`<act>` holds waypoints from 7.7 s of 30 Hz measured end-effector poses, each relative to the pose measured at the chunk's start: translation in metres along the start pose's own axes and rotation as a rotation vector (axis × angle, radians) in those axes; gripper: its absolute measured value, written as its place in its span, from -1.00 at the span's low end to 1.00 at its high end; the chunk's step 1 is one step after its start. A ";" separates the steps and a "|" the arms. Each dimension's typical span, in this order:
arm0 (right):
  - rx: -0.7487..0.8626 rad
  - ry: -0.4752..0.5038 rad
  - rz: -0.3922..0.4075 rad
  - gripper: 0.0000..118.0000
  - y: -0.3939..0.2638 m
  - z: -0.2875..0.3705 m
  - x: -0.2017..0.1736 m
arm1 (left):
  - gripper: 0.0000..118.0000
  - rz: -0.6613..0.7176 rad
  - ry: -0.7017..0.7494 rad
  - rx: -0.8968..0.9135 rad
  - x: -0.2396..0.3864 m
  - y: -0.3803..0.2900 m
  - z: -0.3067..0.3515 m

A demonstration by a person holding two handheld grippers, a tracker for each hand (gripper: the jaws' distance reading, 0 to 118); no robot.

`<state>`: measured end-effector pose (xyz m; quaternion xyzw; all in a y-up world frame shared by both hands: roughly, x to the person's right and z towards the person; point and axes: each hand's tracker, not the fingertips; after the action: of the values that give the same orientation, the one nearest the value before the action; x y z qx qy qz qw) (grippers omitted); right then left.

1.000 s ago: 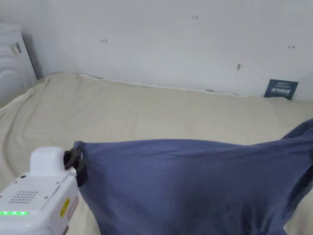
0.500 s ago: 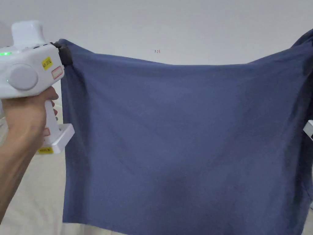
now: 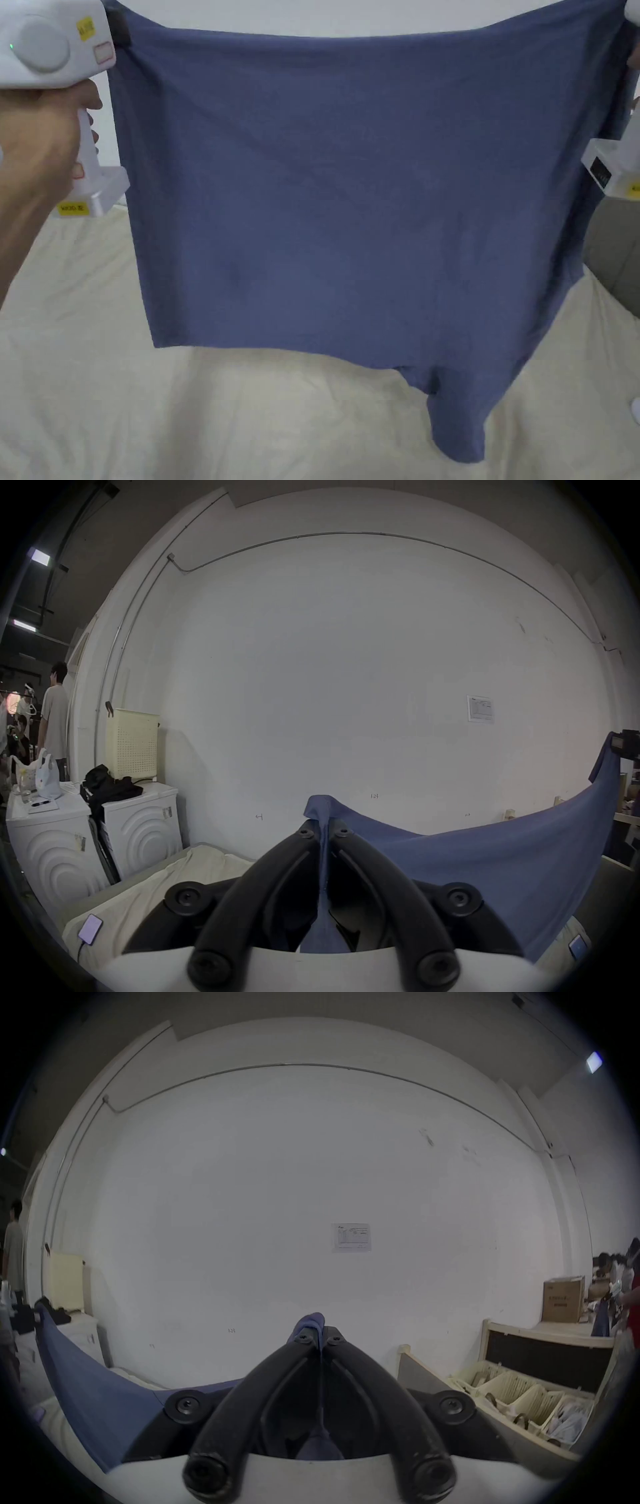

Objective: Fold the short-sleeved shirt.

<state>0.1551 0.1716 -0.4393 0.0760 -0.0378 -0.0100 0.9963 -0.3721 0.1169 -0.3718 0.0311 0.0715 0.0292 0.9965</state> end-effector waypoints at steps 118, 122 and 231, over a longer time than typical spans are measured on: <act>-0.897 0.262 0.015 -0.99 -0.497 0.305 0.085 | -1.00 0.107 0.084 -0.731 -0.060 -0.480 0.293; -0.759 0.224 0.030 -0.99 -0.476 0.295 0.086 | -1.00 0.170 0.098 -0.716 -0.062 -0.467 0.287; -0.631 0.058 0.100 0.82 -0.426 0.307 0.081 | 0.98 0.084 -0.026 -0.620 -0.071 -0.447 0.293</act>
<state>0.2062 -0.2973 -0.1952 -0.2387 -0.0083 0.0300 0.9706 -0.3764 -0.3496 -0.1022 -0.2709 0.0452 0.0906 0.9573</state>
